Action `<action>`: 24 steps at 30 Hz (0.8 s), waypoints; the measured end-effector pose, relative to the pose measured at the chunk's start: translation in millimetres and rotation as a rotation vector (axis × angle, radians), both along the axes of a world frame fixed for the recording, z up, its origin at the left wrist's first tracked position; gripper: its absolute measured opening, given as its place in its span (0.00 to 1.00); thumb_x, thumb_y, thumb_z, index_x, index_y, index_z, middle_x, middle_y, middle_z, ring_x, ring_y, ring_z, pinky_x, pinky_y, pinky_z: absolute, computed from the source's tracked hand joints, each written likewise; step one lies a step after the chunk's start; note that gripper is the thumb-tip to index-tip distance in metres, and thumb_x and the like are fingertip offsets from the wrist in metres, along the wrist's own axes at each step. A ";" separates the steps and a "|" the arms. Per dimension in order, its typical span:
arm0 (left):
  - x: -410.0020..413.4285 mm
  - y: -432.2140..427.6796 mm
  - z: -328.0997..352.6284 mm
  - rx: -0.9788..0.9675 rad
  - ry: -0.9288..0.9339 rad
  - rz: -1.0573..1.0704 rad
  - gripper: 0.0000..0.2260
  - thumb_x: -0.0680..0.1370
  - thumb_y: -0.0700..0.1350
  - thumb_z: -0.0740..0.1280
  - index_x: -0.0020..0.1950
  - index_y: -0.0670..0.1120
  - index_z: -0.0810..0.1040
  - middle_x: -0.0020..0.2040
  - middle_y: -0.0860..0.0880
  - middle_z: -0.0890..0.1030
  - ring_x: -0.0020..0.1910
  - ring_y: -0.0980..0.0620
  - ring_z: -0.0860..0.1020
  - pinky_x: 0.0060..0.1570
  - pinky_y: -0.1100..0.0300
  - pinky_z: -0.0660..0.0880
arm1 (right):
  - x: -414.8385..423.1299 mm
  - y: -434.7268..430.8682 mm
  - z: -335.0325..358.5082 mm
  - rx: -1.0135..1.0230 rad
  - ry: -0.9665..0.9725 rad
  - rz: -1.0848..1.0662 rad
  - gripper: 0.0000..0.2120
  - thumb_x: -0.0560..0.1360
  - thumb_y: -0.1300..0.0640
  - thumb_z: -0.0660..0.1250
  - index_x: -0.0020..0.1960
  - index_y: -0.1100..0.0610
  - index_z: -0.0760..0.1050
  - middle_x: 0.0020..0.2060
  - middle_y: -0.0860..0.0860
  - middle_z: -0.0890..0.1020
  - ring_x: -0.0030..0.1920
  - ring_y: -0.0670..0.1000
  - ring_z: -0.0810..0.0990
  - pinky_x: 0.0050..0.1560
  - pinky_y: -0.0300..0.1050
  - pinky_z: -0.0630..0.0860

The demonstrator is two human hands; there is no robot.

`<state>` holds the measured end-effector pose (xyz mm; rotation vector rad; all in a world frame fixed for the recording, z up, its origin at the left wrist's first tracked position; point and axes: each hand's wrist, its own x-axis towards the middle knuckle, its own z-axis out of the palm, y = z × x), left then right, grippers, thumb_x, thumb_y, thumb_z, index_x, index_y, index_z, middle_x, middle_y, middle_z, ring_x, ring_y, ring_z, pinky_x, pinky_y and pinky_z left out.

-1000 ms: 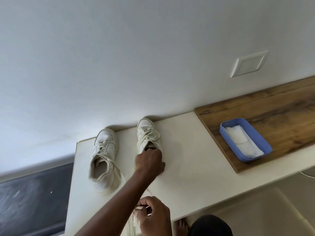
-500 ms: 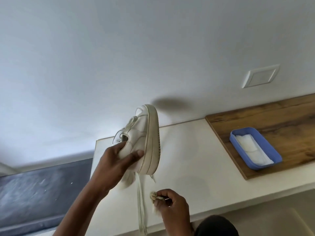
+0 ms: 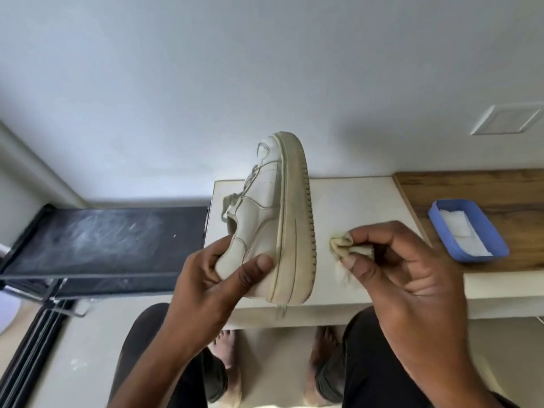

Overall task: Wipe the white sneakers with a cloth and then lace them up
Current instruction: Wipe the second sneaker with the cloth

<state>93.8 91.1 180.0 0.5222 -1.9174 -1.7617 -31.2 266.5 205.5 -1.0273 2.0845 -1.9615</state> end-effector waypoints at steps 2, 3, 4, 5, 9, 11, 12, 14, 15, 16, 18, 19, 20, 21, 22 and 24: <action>11.5 5.6 -3.0 0.054 0.009 -0.015 0.07 0.74 0.50 0.75 0.46 0.48 0.86 0.39 0.48 0.86 0.38 0.53 0.84 0.37 0.63 0.77 | 6.9 0.9 12.8 0.117 0.255 0.058 0.07 0.74 0.63 0.73 0.49 0.53 0.82 0.46 0.44 0.84 0.49 0.50 0.84 0.47 0.40 0.80; 15.2 7.4 -3.3 0.067 0.013 -0.021 0.08 0.74 0.52 0.75 0.47 0.48 0.85 0.40 0.48 0.86 0.39 0.52 0.84 0.38 0.62 0.78 | 9.8 0.9 16.1 0.173 0.362 0.078 0.08 0.73 0.64 0.72 0.49 0.53 0.83 0.46 0.43 0.83 0.48 0.47 0.84 0.46 0.37 0.78; 18.3 10.0 -2.7 0.071 0.016 -0.022 0.10 0.74 0.53 0.74 0.47 0.48 0.85 0.40 0.48 0.86 0.39 0.52 0.84 0.39 0.61 0.78 | 13.9 0.3 17.8 0.229 0.448 0.091 0.09 0.72 0.64 0.72 0.49 0.52 0.83 0.45 0.43 0.82 0.47 0.44 0.83 0.45 0.33 0.76; 21.0 11.9 -2.5 0.057 0.019 -0.018 0.11 0.74 0.54 0.73 0.47 0.47 0.85 0.40 0.47 0.86 0.39 0.51 0.84 0.38 0.60 0.78 | 18.3 0.2 18.2 0.280 0.519 0.098 0.09 0.72 0.64 0.72 0.49 0.52 0.84 0.45 0.43 0.81 0.46 0.43 0.82 0.44 0.31 0.74; 29.1 21.2 -2.9 -0.020 0.007 0.052 0.14 0.76 0.56 0.70 0.47 0.46 0.83 0.38 0.44 0.85 0.36 0.45 0.83 0.37 0.50 0.79 | 36.1 4.6 13.4 0.395 0.715 0.089 0.10 0.72 0.65 0.71 0.50 0.54 0.85 0.45 0.48 0.79 0.43 0.47 0.80 0.41 0.38 0.77; 32.5 25.8 -1.9 0.005 0.028 0.073 0.12 0.76 0.55 0.70 0.48 0.47 0.84 0.39 0.45 0.85 0.38 0.46 0.84 0.38 0.51 0.81 | 40.2 7.5 12.5 0.404 0.761 0.093 0.08 0.72 0.64 0.72 0.50 0.55 0.85 0.45 0.49 0.79 0.42 0.49 0.80 0.39 0.43 0.79; 34.1 27.9 -1.6 0.024 0.031 0.074 0.11 0.76 0.54 0.70 0.48 0.48 0.84 0.40 0.45 0.86 0.39 0.46 0.85 0.40 0.50 0.82 | 41.4 8.8 13.2 0.403 0.768 0.098 0.08 0.73 0.63 0.73 0.50 0.56 0.85 0.45 0.49 0.79 0.42 0.50 0.80 0.37 0.45 0.80; 38.0 31.1 -2.4 0.047 0.024 0.066 0.11 0.76 0.54 0.70 0.49 0.49 0.85 0.41 0.46 0.86 0.41 0.46 0.86 0.42 0.48 0.83 | 43.0 10.0 13.5 0.394 0.777 0.112 0.07 0.74 0.62 0.73 0.51 0.56 0.85 0.45 0.50 0.80 0.42 0.50 0.79 0.37 0.46 0.80; 39.7 32.7 -3.3 0.056 0.024 0.063 0.10 0.76 0.54 0.70 0.49 0.49 0.85 0.41 0.46 0.86 0.41 0.47 0.86 0.42 0.50 0.83 | 44.0 10.1 13.1 0.390 0.790 0.121 0.06 0.74 0.63 0.73 0.50 0.57 0.85 0.44 0.50 0.80 0.42 0.50 0.79 0.38 0.44 0.80; 41.0 34.5 -3.8 0.063 0.024 0.064 0.10 0.76 0.54 0.70 0.49 0.49 0.85 0.41 0.47 0.86 0.40 0.49 0.85 0.41 0.54 0.82 | 45.2 9.8 12.3 0.388 0.803 0.129 0.06 0.74 0.63 0.72 0.49 0.57 0.85 0.44 0.51 0.80 0.42 0.49 0.78 0.39 0.43 0.80; 43.1 37.7 -5.8 0.076 0.014 0.061 0.12 0.76 0.54 0.70 0.50 0.48 0.85 0.40 0.47 0.86 0.39 0.50 0.84 0.40 0.58 0.80 | 46.5 9.1 10.6 0.390 0.799 0.145 0.07 0.74 0.65 0.70 0.48 0.57 0.85 0.43 0.50 0.80 0.42 0.49 0.78 0.38 0.43 0.79; 44.1 38.8 -6.8 0.075 0.005 0.052 0.12 0.76 0.55 0.70 0.50 0.48 0.85 0.40 0.47 0.86 0.38 0.51 0.84 0.39 0.59 0.79 | 45.8 8.5 10.2 0.396 0.780 0.153 0.07 0.73 0.67 0.71 0.47 0.57 0.85 0.43 0.50 0.80 0.42 0.48 0.78 0.38 0.43 0.79; 45.0 39.5 -7.8 0.069 -0.003 0.040 0.12 0.76 0.55 0.69 0.50 0.48 0.85 0.39 0.47 0.86 0.38 0.52 0.84 0.39 0.61 0.79 | 43.6 7.2 10.4 0.407 0.760 0.162 0.08 0.73 0.68 0.71 0.47 0.57 0.84 0.43 0.49 0.80 0.42 0.48 0.79 0.39 0.42 0.79; 46.3 40.3 -8.7 0.063 -0.009 0.026 0.11 0.76 0.54 0.69 0.49 0.49 0.85 0.39 0.48 0.86 0.38 0.53 0.84 0.39 0.62 0.78 | 40.0 5.5 11.6 0.420 0.742 0.167 0.09 0.73 0.68 0.71 0.47 0.56 0.84 0.43 0.48 0.80 0.42 0.47 0.79 0.40 0.40 0.79; 47.7 40.9 -9.6 0.059 -0.014 0.013 0.10 0.76 0.54 0.69 0.49 0.49 0.85 0.39 0.48 0.86 0.38 0.54 0.84 0.39 0.63 0.77 | 35.4 3.2 13.5 0.429 0.728 0.168 0.09 0.74 0.68 0.72 0.47 0.56 0.84 0.43 0.48 0.80 0.42 0.46 0.79 0.42 0.37 0.79; 50.2 41.8 -10.7 0.053 -0.019 -0.012 0.10 0.75 0.54 0.70 0.49 0.49 0.85 0.40 0.46 0.86 0.39 0.52 0.84 0.39 0.61 0.78 | 24.3 -2.0 18.2 0.437 0.699 0.157 0.07 0.72 0.65 0.73 0.47 0.56 0.85 0.43 0.47 0.81 0.41 0.44 0.81 0.44 0.33 0.78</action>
